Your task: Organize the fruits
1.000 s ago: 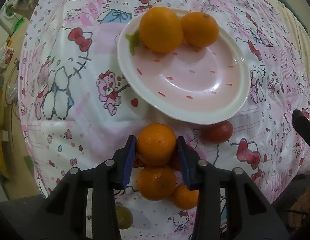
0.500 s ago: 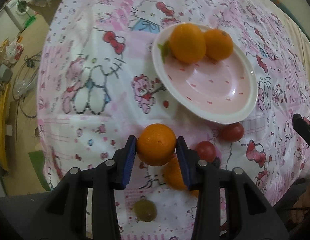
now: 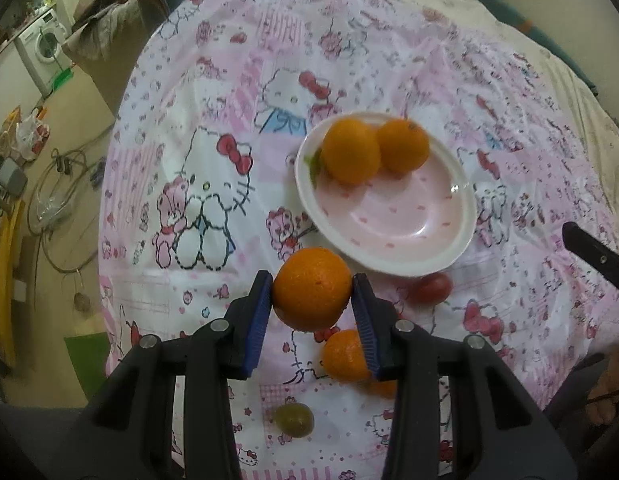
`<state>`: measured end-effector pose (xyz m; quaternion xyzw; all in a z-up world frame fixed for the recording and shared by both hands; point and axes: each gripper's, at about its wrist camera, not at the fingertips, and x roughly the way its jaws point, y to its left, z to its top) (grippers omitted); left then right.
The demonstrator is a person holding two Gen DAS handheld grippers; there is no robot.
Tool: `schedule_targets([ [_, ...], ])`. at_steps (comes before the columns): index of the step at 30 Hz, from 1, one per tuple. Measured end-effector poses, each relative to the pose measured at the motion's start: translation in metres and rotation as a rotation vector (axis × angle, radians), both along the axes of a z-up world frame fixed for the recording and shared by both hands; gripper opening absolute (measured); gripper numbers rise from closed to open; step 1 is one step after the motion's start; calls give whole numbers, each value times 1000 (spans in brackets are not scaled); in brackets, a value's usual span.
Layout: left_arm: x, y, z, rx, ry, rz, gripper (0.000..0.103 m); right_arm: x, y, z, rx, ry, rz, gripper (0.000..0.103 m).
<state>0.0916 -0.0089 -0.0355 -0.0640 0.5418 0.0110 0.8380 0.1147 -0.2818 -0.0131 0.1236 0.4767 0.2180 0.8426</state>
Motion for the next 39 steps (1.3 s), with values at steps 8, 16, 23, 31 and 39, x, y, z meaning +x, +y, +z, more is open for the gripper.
schedule_targets([
  [8, 15, -6, 25, -5, -31, -26, 36, 6, -6, 10, 17, -22, -7, 24],
  [16, 40, -11, 27, 19, -19, -58, 36, 27, -7, 13, 3, -32, -6, 24],
  [23, 63, -16, 14, 22, 12, -77, 36, 53, 1, 3, 10, -6, 7, 24],
  [31, 81, -20, -11, 17, 47, -83, 36, 74, 21, -21, 8, 54, 59, 24],
  [39, 90, -16, -32, -12, 105, -67, 36, 98, 36, -59, 6, 169, 93, 24],
])
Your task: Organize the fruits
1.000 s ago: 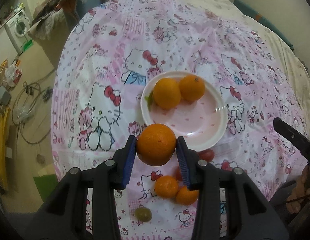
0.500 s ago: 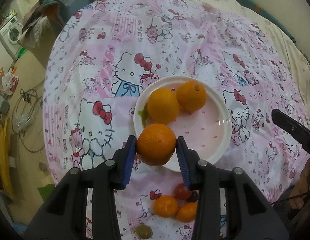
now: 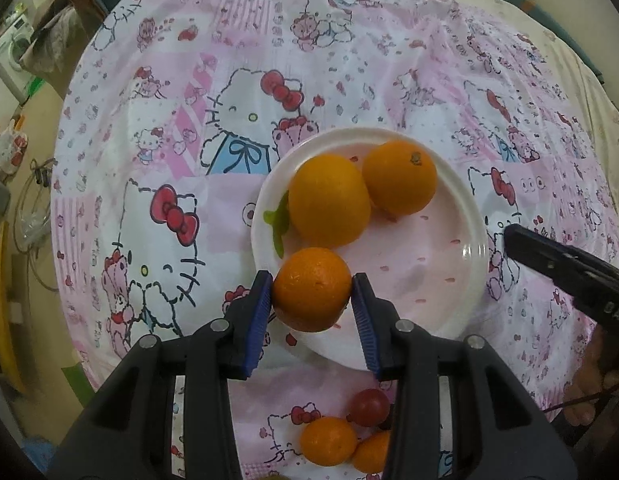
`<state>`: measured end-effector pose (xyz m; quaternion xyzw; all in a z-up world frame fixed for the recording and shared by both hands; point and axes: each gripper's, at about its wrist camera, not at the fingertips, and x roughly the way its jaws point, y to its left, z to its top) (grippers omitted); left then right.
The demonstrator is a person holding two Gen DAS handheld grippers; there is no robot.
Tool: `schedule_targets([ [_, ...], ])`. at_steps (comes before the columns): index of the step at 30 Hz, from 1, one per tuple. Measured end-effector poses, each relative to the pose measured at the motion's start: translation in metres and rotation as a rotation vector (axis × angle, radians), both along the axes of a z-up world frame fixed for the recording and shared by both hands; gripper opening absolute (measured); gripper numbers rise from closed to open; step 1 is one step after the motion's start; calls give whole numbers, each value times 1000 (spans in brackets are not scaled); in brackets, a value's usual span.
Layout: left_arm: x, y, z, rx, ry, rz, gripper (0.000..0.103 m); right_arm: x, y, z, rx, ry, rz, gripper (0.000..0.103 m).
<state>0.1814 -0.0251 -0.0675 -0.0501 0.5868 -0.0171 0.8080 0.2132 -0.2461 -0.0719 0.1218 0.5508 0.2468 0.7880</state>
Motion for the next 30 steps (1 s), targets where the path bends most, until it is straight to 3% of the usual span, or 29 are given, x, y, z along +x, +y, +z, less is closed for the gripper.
schedule_targets([
  [10, 5, -13, -14, -30, 54, -28, 36, 7, 10, -23, 1, 67, 2, 24],
  [30, 18, -41, -23, -35, 63, -48, 37, 2, -25, -12, 14, 44, -82, 31],
])
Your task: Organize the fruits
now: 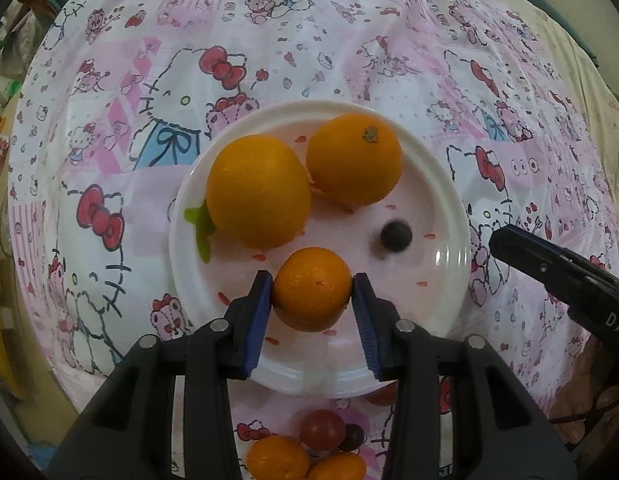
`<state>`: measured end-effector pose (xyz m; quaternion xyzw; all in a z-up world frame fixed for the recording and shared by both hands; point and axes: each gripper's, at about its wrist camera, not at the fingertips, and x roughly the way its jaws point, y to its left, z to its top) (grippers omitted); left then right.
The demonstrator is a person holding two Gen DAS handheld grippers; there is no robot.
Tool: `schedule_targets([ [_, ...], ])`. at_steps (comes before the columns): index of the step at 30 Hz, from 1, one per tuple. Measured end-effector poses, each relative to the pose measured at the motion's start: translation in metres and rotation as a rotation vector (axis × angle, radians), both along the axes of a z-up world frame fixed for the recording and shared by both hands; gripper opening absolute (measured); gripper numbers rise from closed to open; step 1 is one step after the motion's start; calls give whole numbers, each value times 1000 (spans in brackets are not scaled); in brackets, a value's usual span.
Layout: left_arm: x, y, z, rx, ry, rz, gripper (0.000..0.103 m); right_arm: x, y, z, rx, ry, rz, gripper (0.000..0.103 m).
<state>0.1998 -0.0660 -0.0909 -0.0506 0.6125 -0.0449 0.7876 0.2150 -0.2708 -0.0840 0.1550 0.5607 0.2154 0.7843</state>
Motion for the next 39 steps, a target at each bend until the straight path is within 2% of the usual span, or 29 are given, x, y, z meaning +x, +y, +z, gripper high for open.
schedule_targets([
  [2, 1, -3, 1, -6, -8, -6, 37, 0, -2, 2, 1, -2, -8, 44],
  [3, 1, -4, 2, -7, -15, -8, 37, 0, -3, 3, 4, -7, -13, 58],
  [4, 1, -5, 2, -5, -21, -13, 37, -1, -5, 5, 4, -17, -22, 62],
  [14, 2, -8, 4, -8, -23, -24, 39, 0, -14, 12, 21, -25, -49, 65],
  [16, 2, -6, 7, -1, -38, -13, 57, 0, -13, 13, 20, -27, -49, 65],
  [18, 1, -3, 14, -26, -76, 3, 84, -1, -13, 13, 18, -30, -45, 65],
  [19, 1, -2, 16, -32, -85, 6, 87, -1, -13, 14, 17, -32, -45, 65],
  [21, 2, -2, 20, -40, -98, 3, 88, -1, -14, 15, 18, -35, -45, 65],
  [27, -3, -5, 30, 22, -152, -22, 88, 0, -16, 18, 17, -49, -50, 66],
  [29, -5, -3, 35, 33, -174, -7, 88, -1, -16, 22, 16, -65, -53, 69],
  [31, -10, 2, 41, 20, -203, 7, 88, -3, -16, 27, 19, -79, -56, 77],
  [39, -32, 22, 57, 28, -254, 41, 88, -19, -10, 43, 10, -120, -45, 82],
])
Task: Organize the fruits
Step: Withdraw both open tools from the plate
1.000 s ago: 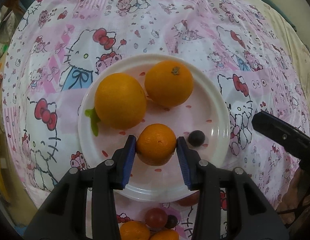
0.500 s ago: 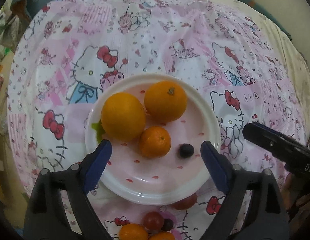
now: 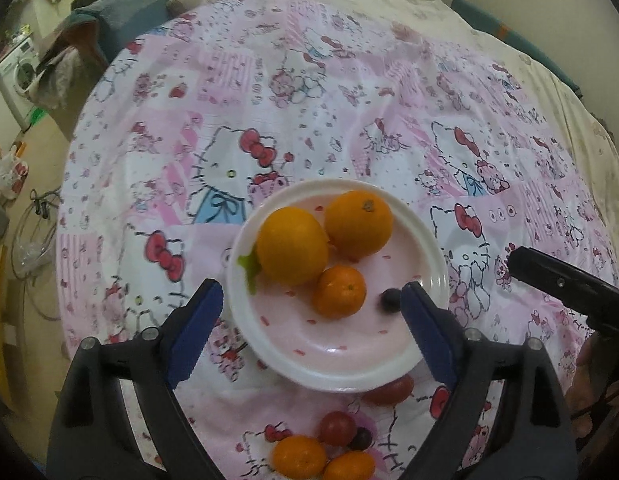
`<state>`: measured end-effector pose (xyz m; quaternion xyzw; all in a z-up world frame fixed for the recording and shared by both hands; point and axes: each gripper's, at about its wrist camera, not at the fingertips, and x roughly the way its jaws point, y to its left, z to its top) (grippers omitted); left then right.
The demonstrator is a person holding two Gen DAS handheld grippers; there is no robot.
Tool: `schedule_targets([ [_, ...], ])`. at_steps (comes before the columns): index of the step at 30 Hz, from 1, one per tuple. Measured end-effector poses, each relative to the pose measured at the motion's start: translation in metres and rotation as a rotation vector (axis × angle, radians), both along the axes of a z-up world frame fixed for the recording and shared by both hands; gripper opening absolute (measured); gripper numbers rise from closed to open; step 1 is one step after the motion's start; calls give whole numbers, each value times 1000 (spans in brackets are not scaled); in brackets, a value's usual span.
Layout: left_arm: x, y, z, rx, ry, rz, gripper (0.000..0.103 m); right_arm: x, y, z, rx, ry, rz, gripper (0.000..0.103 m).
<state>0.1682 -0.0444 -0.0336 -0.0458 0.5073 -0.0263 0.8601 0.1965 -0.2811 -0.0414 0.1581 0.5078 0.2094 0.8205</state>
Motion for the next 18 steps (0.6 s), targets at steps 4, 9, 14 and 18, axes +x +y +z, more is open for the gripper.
schedule_targets([
  [4, -12, 11, 6, 7, -13, 18, 88, -13, 4, 8, 1, -15, 15, 82],
  [9, -30, 22, 12, 18, -24, 27, 88, -30, 7, 16, -6, -28, 30, 82],
  [14, -46, 32, 12, 8, -10, 43, 88, -44, 9, 17, -16, -27, 37, 82],
  [18, -56, 37, 9, -8, 8, 49, 88, -55, 10, 14, -14, -14, 32, 82],
])
